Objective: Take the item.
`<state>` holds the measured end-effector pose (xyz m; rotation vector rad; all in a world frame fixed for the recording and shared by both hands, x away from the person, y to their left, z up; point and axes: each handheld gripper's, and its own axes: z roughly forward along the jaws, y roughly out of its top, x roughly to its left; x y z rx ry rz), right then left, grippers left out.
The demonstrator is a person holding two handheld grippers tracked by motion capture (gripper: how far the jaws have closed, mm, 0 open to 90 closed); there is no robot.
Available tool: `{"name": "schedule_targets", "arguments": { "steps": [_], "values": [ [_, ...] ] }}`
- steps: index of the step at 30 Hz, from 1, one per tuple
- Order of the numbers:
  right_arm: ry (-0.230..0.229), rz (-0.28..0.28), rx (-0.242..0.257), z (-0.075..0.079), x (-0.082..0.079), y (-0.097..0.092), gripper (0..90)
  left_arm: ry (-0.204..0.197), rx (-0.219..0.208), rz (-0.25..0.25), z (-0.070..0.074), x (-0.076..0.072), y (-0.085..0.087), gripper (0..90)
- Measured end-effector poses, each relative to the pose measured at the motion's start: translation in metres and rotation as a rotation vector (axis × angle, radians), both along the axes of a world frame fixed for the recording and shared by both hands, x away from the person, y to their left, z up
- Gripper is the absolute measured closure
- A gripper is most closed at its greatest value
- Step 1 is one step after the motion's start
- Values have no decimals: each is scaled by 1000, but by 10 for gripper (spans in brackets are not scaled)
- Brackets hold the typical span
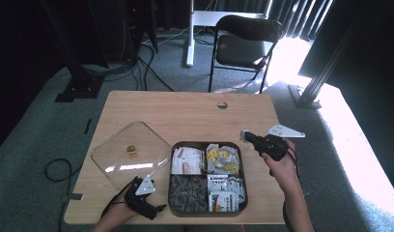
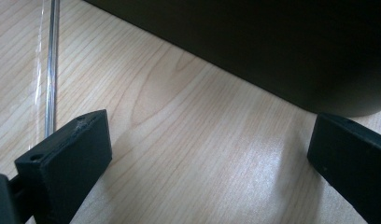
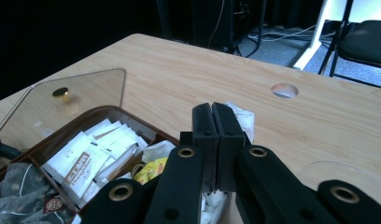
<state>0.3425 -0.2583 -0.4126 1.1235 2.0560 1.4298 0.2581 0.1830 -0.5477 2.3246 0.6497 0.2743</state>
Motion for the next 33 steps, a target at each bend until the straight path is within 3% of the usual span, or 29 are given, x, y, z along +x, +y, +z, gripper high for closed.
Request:
{"name": "schedule_targets", "arguments": {
  "steps": [16, 33],
  "values": [
    [10, -104, 26, 1, 14, -35, 893, -1, 2, -1, 0, 0, 0, 0],
    [56, -158, 26, -11, 30, -53, 892, 0, 1, 0, 0, 0, 0, 0]
  ]
}}
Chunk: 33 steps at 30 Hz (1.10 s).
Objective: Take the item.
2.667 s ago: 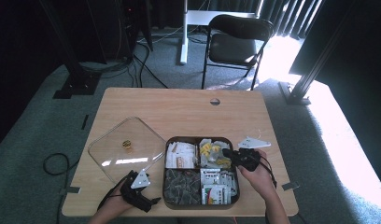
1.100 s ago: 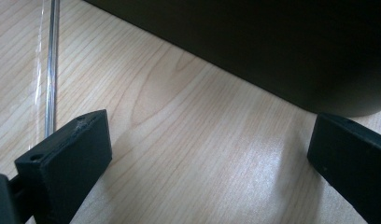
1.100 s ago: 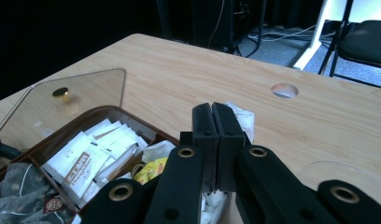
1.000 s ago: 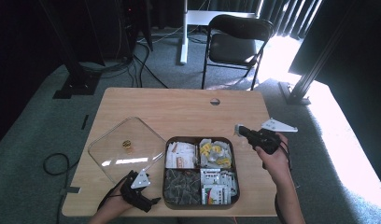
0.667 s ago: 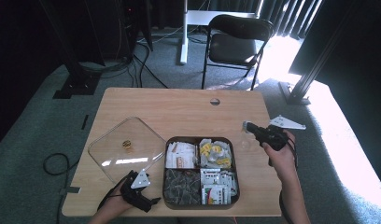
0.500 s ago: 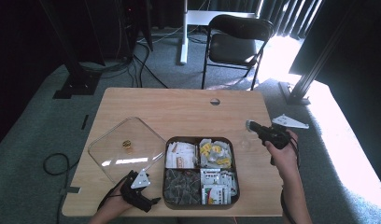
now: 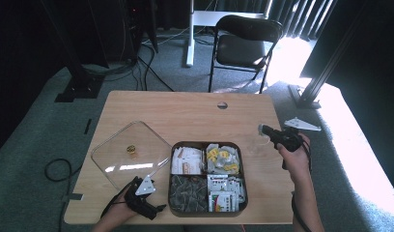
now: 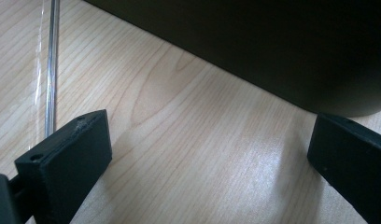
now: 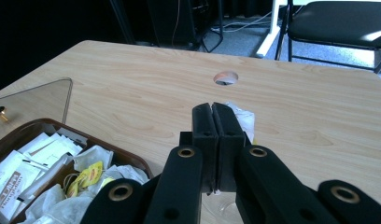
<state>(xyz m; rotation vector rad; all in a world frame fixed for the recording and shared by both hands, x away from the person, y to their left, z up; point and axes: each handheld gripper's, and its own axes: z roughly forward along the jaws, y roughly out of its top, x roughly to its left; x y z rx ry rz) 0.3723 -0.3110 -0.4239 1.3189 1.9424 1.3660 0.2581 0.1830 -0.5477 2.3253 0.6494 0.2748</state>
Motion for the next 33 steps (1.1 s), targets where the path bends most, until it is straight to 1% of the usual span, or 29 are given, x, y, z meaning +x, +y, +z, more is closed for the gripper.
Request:
{"name": "schedule_targets", "arguments": {
  "steps": [8, 17, 18, 20, 22, 24, 26, 29, 33],
  "values": [
    [34, -11, 1, -11, 6, -1, 892, 0, 0, 0, 0, 0, 0, 0],
    [65, -24, 14, -21, 12, -3, 885, 0, 0, 0, 0, 0, 0, 0],
    [70, -28, 19, -24, 13, -4, 843, 0, 0, 0, 0, 0, 0, 0],
    [65, -33, 20, -24, 13, -4, 803, 0, 0, 0, 0, 0, 0, 0],
    [59, -37, 26, -23, 13, -4, 780, 0, 0, 0, 0, 0, 0, 0],
    [53, -41, 17, -22, 14, -4, 748, 0, 0, 0, 0, 0, 0, 0],
    [58, -25, 17, -21, 13, -3, 711, 0, 0, 0, 0, 0, 0, 0],
    [53, -7, 15, -22, 12, -1, 661, 0, 0, 0, 0, 0, 0, 0],
    [52, 11, 0, -23, 9, 2, 637, 0, 0, 0, 0, 0, 0, 0]
  ]
}}
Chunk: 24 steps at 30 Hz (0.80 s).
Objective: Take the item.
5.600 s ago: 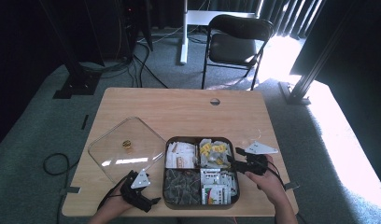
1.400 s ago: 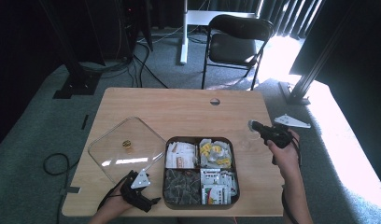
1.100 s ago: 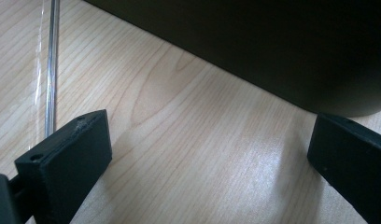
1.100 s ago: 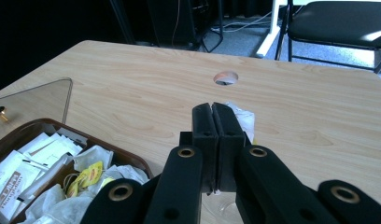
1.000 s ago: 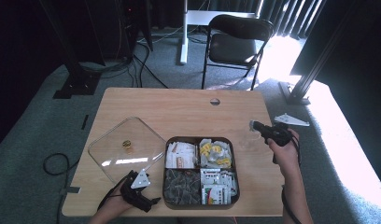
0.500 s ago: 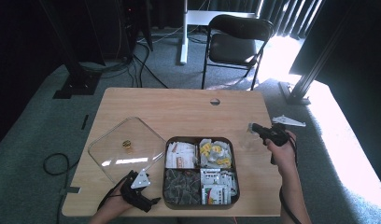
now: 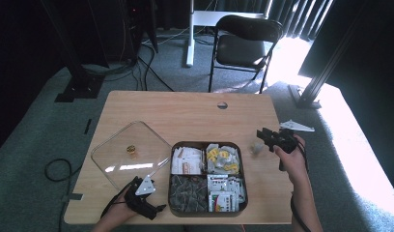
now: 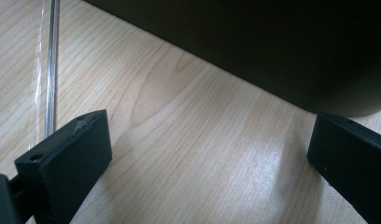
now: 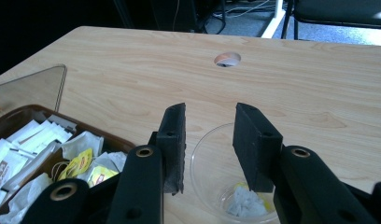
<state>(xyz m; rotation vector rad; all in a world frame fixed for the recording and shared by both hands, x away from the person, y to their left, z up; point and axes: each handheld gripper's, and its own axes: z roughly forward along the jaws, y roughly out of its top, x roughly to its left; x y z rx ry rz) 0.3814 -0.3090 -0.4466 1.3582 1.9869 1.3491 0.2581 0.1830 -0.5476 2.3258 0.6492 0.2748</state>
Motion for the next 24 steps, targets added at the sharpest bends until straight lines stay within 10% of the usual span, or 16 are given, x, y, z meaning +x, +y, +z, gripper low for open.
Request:
{"name": "schedule_targets", "arguments": {
  "steps": [15, 24],
  "values": [
    [-42, 88, 18, 0, -19, 10, 505, 0, 0, 0, 0, 0, 0, 0],
    [-124, 158, 42, -5, -28, 14, 253, 0, 0, 0, 0, 0, 0, 0]
  ]
}}
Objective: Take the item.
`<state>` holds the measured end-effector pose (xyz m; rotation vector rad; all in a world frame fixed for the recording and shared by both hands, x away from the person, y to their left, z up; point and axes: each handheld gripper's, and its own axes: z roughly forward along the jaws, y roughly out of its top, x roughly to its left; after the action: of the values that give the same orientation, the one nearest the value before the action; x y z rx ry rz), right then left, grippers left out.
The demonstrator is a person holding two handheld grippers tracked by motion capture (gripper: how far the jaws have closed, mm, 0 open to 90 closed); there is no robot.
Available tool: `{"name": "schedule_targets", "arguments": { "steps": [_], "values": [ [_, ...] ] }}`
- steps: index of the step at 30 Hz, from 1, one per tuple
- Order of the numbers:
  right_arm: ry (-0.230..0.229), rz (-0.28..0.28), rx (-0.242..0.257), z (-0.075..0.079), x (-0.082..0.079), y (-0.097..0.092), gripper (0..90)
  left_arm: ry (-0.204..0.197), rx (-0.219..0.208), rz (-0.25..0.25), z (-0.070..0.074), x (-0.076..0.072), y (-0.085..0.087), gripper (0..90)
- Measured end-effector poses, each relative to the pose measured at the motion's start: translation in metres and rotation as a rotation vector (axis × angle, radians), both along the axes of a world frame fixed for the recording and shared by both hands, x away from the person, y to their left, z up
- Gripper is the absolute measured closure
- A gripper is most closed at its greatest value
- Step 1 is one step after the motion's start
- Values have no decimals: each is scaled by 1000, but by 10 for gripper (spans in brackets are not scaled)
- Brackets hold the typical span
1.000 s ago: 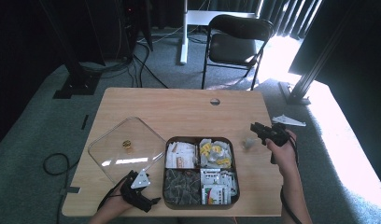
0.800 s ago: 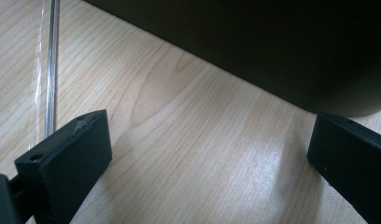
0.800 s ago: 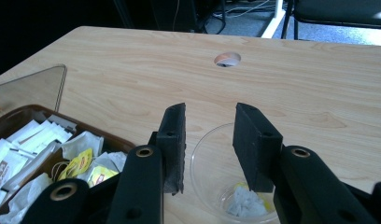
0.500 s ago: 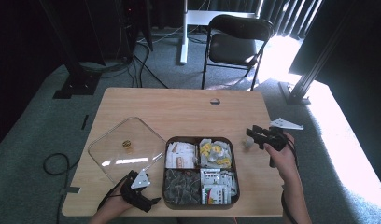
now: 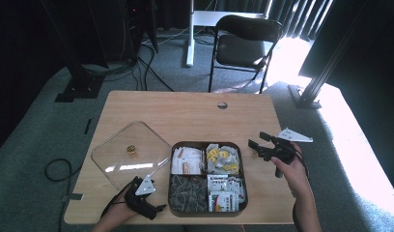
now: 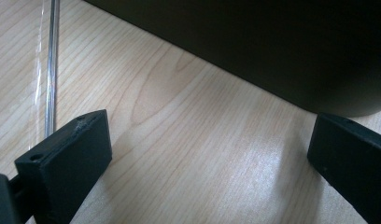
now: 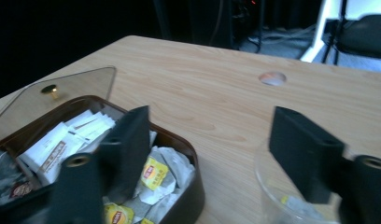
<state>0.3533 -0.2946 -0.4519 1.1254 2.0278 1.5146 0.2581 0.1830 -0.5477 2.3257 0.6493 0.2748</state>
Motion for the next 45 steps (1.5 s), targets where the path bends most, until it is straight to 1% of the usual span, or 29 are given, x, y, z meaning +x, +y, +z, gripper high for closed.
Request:
{"name": "schedule_targets", "arguments": {
  "steps": [2, 5, 13, 19, 25, 28, 30, 32, 33, 38, 45],
  "values": [
    [-9, 23, 10, -2, -2, 1, 179, 0, 0, 0, 0, 0, 0, 0],
    [3, 37, -13, -6, -4, 1, 172, 0, 0, 0, 0, 0, 0, 0],
    [0, 66, -46, -13, -15, 2, 171, 0, 1, 0, 0, 0, 0, 0],
    [9, 85, -51, -22, -23, 2, 159, 0, 1, 0, 0, 0, 0, 0],
    [29, 92, -36, -33, -29, -3, 138, 0, -2, 1, 0, 0, 0, 0],
    [42, 108, -52, -39, -32, -4, 137, 0, -1, 1, 0, 0, 0, 0],
    [53, 100, -55, -42, -34, -4, 140, 0, 0, 0, 0, 0, 0, 0],
    [57, 121, -71, -46, -35, -4, 139, 0, 0, 0, 0, 0, 0, 0],
    [51, 133, -83, -48, -37, -4, 139, 0, 1, 0, 0, 0, 0, 0],
    [54, 138, -127, -57, -40, -4, 139, 0, 0, 0, 0, 0, 0, 0],
    [75, 140, -168, -66, -43, -7, 139, 0, 0, 0, 0, 0, 0, 0]
  ]
}}
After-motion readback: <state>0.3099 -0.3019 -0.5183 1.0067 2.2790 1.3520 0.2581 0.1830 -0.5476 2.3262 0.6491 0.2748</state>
